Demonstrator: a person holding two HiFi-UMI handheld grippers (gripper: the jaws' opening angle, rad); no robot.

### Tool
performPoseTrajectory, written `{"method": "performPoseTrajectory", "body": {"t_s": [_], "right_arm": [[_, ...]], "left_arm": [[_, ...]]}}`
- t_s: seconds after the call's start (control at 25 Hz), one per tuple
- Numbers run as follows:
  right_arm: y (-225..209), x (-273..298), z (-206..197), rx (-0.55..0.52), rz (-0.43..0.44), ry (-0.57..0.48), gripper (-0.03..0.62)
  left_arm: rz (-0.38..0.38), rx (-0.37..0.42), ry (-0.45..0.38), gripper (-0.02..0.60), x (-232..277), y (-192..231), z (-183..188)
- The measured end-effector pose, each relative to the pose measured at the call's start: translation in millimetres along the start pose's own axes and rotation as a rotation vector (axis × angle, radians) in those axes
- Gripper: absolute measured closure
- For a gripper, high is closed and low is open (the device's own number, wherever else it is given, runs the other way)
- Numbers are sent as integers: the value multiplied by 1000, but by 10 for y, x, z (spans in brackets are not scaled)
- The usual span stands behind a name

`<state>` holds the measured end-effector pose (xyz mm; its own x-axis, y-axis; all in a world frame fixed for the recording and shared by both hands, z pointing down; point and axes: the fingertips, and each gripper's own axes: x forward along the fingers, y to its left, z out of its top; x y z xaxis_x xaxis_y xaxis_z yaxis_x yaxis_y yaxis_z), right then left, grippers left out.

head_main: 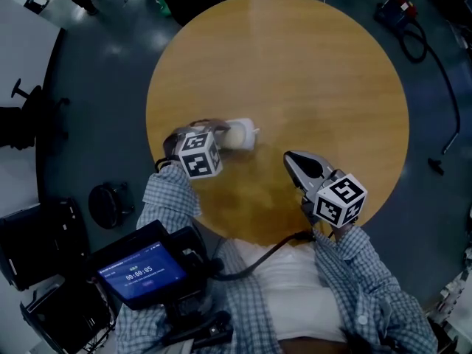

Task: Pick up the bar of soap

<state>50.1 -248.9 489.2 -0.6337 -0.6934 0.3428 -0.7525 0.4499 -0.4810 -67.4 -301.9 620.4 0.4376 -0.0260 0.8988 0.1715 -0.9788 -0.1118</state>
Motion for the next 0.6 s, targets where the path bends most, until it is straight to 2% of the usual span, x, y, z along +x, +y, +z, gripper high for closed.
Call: {"method": "performPoseTrajectory", "body": {"t_s": [0.2,0.36,0.44,0.6], "right_arm": [[86,30,0,-11,12,7,589],[75,-6,-27,-9,5,14,589],[26,-7,-30,-5,1,11,589],[4,-87,24,-2,-17,-17,589]], "left_arm": [[17,-28,-32,328,-69,-50,2],[48,-108,-102,330,-161,-26,13],[68,-177,-172,330,-199,9,51],[127,-355,-368,330,-398,-23,203]]}}
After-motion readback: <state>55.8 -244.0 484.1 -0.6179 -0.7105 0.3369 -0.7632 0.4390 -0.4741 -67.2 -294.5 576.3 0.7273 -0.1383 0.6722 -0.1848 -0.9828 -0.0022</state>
